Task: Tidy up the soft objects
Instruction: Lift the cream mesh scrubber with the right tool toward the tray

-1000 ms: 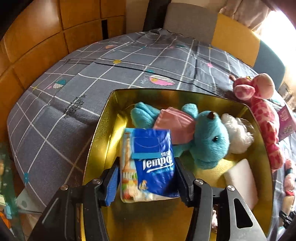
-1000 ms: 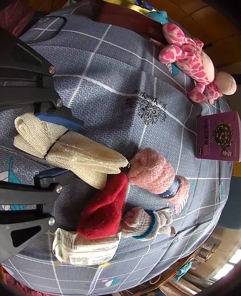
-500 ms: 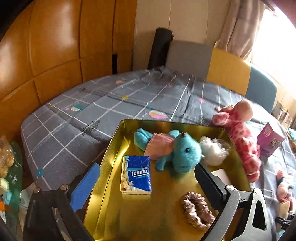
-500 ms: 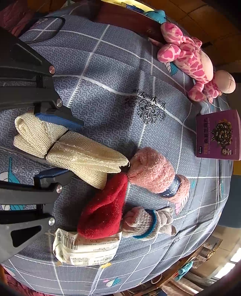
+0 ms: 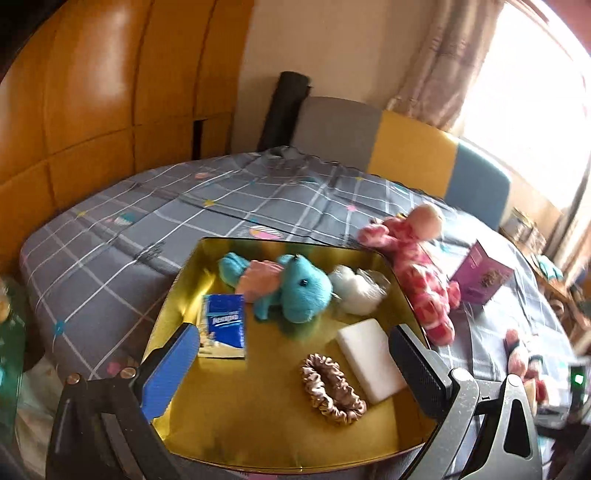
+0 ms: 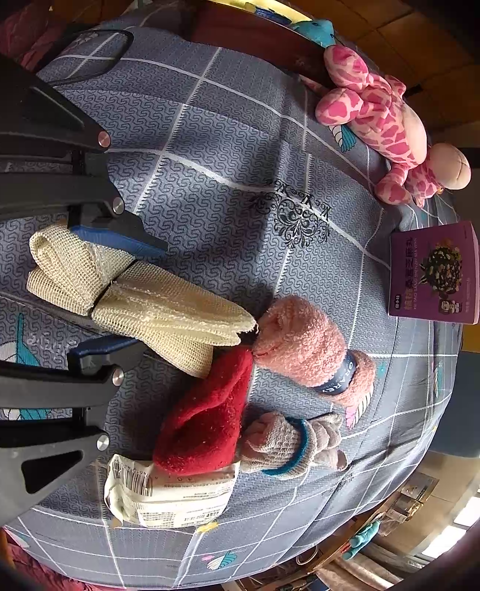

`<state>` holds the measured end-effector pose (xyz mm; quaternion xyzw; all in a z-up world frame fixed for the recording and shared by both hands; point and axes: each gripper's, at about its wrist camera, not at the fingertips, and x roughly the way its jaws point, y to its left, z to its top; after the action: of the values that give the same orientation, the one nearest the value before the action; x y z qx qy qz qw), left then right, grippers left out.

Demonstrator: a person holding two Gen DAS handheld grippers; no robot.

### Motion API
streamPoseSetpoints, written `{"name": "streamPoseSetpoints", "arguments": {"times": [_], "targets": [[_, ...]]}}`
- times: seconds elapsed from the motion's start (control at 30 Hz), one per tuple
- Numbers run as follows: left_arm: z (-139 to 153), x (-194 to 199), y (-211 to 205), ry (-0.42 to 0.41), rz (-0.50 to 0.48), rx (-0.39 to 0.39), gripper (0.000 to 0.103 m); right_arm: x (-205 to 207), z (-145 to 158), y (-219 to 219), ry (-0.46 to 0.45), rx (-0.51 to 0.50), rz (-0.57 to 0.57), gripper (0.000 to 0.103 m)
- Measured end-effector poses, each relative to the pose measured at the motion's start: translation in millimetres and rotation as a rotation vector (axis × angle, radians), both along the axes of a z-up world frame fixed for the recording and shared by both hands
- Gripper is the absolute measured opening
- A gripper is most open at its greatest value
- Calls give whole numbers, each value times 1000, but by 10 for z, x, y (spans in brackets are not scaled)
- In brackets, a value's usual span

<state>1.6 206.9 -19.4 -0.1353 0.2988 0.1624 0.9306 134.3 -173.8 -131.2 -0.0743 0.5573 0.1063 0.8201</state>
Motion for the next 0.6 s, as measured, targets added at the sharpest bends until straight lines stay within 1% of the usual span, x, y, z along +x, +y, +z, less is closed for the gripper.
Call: {"name": "streamPoseSetpoints", "arguments": {"times": [0.2, 0.33, 0.47, 0.5, 0.57, 0.6], "targets": [[-54, 49, -140, 28, -74, 0, 103, -6, -3, 2, -3, -2, -2, 40], [-43, 7, -178, 11, -92, -23, 103, -10, -8, 9, -8, -9, 0, 40], [-7, -25, -219, -2, -98, -1, 103, -14, -11, 8, -12, -10, -4, 40], [2, -32, -220, -3, -100, -2, 103, -16, -11, 13, -13, -12, -6, 39], [25, -55, -225, -7, -83, 25, 103, -22, -4, 22, -16, -16, -11, 37], [37, -67, -234, -10, -78, 45, 103, -18, 3, 29, -15, -15, -14, 34]]}}
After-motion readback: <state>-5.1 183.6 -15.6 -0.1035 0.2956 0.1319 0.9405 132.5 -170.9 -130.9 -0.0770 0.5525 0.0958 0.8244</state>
